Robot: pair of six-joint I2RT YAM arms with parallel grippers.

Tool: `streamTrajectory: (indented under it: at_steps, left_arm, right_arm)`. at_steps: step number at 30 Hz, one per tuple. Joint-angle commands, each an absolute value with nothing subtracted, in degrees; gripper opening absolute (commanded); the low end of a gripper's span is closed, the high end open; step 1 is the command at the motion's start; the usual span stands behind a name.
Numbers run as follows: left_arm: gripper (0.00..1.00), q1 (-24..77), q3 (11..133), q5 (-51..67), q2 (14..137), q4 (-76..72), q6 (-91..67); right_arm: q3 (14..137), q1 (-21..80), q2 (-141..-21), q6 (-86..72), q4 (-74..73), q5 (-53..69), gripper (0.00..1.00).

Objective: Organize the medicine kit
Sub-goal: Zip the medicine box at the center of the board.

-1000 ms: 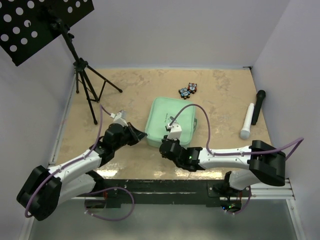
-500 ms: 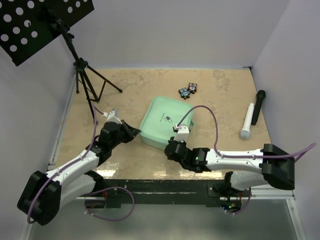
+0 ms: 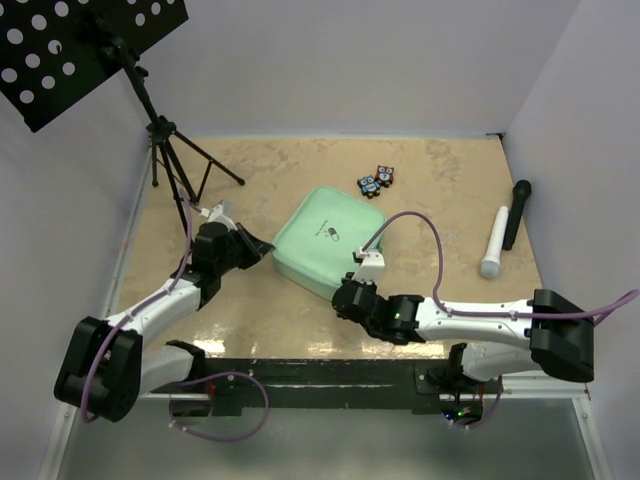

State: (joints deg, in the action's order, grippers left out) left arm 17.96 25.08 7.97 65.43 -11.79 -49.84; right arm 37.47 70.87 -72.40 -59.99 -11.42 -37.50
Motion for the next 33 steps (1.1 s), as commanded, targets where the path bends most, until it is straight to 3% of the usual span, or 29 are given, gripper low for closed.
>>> streamTrajectory:
  at_steps: [1, 12, 18, 19, 21, 23, 27, 30, 31, 32, 33]
  left_arm:
    - [0.00, 15.4, 29.0, 3.7, 71.1, -12.9, -45.0]
    - [0.00, 14.1, 40.4, 7.8, 85.9, -15.3, -41.8]
    - [0.00, 11.2, 44.2, 8.7, 86.1, -13.9, -40.4]
    - [0.08, 10.8, 45.3, 9.0, 86.0, -12.1, -39.8]
    - [0.35, 10.8, 47.2, 8.6, 85.3, -8.8, -38.6]
    - [0.50, 10.8, 46.9, 6.4, 82.7, -6.1, -38.7]
    - [0.73, 10.8, 45.1, 1.1, 75.4, -1.2, -38.9]
    - [0.83, 11.8, 43.3, 0.5, 69.1, 4.6, -42.2]
    - [0.87, 12.6, 41.9, 0.7, 66.7, 5.4, -44.3]
    - [0.97, 14.4, 40.4, 0.3, 64.8, 6.1, -46.9]
    - [1.00, 17.8, 39.0, -1.7, 62.9, 7.0, -49.1]
  right_arm:
    - [36.7, 70.8, -71.4, -61.3, -13.1, -39.6, 0.00]
    - [38.0, 70.8, -73.7, -59.5, -11.0, -38.7, 0.00]
    - [38.8, 70.8, -75.2, -58.5, -9.8, -38.7, 0.00]
    - [38.9, 70.7, -75.3, -58.6, -9.7, -38.8, 0.00]
    - [38.9, 70.7, -75.4, -58.4, -9.3, -39.1, 0.00]
    - [38.9, 70.8, -75.7, -58.3, -8.9, -39.2, 0.00]
    - [39.4, 70.7, -76.5, -58.0, -8.2, -39.5, 0.00]
    - [39.5, 70.7, -76.9, -57.6, -7.6, -39.5, 0.00]
    - [39.7, 70.7, -77.2, -57.5, -7.5, -39.5, 0.00]
    - [39.8, 70.7, -77.4, -57.4, -7.4, -39.6, 0.00]
    - [40.2, 70.7, -77.7, -57.3, -7.3, -39.9, 0.00]
